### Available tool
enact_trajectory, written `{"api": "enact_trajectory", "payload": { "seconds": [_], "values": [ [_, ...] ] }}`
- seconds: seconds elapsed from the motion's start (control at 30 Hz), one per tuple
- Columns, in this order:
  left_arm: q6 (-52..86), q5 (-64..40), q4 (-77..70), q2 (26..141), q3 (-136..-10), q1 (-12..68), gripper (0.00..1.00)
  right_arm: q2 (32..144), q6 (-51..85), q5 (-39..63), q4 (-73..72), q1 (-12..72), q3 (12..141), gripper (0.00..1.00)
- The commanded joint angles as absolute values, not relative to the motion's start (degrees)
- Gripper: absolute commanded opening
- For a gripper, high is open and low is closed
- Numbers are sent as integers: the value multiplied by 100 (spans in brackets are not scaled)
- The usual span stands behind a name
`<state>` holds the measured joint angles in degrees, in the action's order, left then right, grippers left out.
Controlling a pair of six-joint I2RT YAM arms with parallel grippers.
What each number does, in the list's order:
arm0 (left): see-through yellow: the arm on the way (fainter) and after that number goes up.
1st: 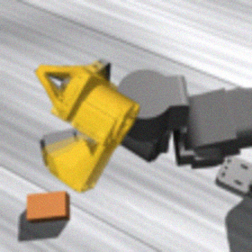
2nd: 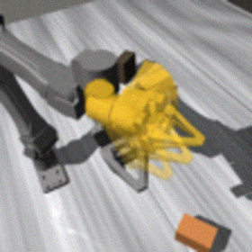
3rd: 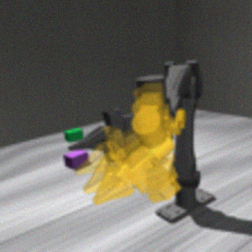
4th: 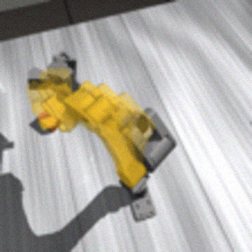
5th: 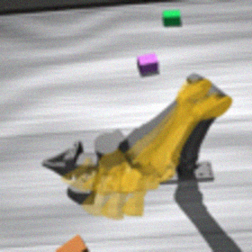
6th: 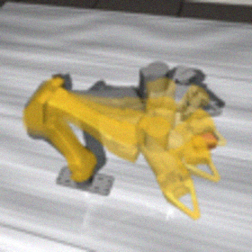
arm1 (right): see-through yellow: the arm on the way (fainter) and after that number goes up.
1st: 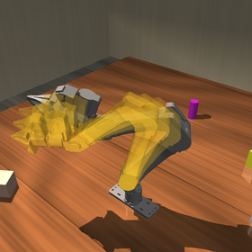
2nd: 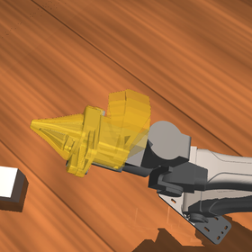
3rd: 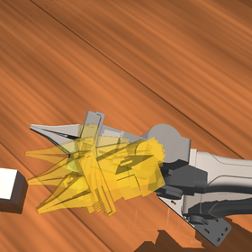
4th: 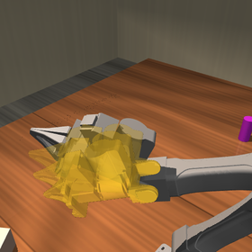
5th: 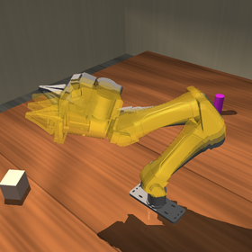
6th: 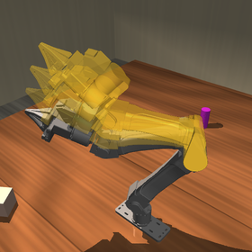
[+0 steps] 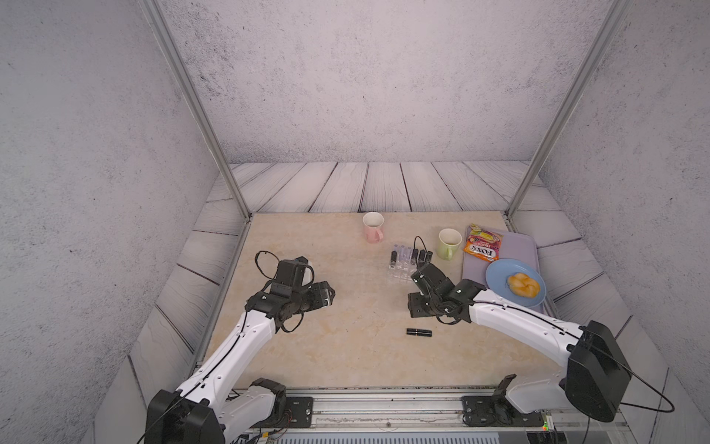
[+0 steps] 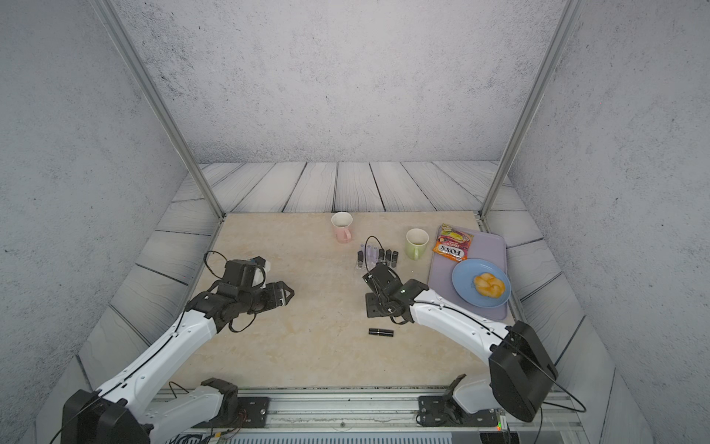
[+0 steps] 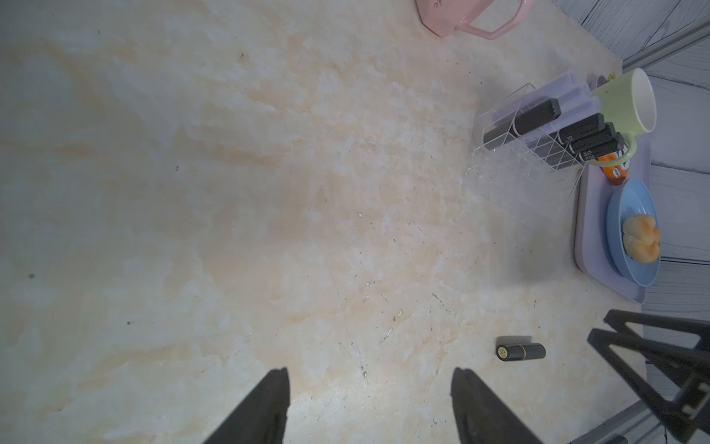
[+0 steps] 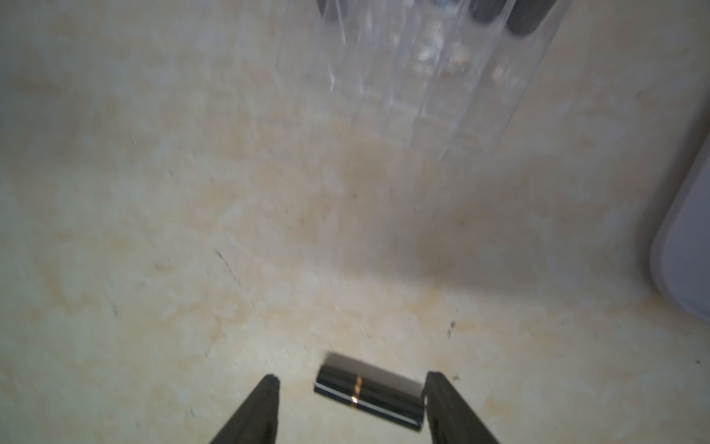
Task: Arrange the lipsticks in the organizer
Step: Pick up the lipstick at the center of the board.
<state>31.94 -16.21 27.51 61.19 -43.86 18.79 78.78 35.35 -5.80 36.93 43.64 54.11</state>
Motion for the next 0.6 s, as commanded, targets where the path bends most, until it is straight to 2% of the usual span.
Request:
{"api": "enact_trajectory", "payload": {
  "seconds": [0.0,0.37,0.57],
  "values": [
    [3272,-1795,2635,6003,-4229,1956,71,7791,3408,42,4462,4323,5281,70],
    [3324,-1824,2462,5708,-3924,2136,70,9050,2431,518,4144,4149,5792,73],
    [3331,-1837,2414,5695,-3866,2136,70,9241,2346,497,4239,4148,5695,73]
  ]
}}
